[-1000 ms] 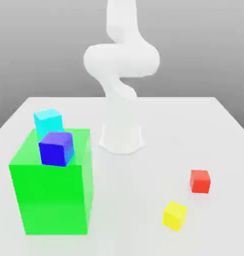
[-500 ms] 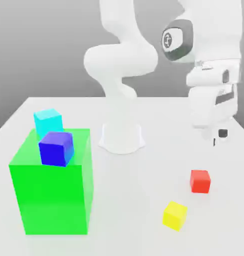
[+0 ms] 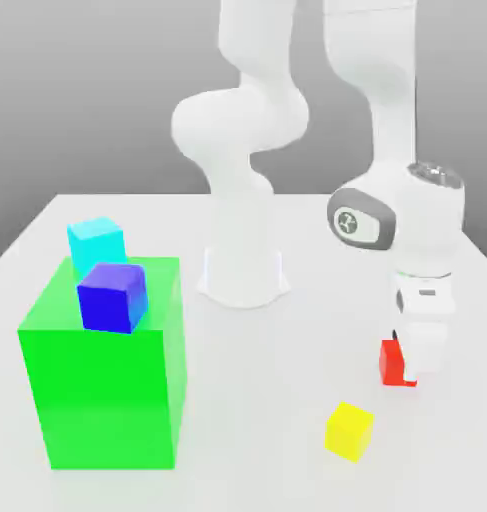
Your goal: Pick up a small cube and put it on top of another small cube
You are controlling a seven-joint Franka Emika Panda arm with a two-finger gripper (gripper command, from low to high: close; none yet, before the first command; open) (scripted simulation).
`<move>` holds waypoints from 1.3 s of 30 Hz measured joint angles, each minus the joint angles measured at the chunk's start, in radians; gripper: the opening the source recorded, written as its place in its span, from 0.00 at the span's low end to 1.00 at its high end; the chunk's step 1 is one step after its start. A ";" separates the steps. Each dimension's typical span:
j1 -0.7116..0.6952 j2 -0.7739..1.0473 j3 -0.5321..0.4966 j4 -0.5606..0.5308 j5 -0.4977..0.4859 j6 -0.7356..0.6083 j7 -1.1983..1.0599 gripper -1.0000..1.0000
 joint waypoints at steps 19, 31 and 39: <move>-0.161 -0.312 0.054 0.013 0.165 -0.328 -0.026 0.00; -0.530 -0.529 -0.162 0.309 0.124 -0.834 0.449 0.00; -0.728 -0.595 -0.278 0.394 0.121 -0.982 0.675 0.00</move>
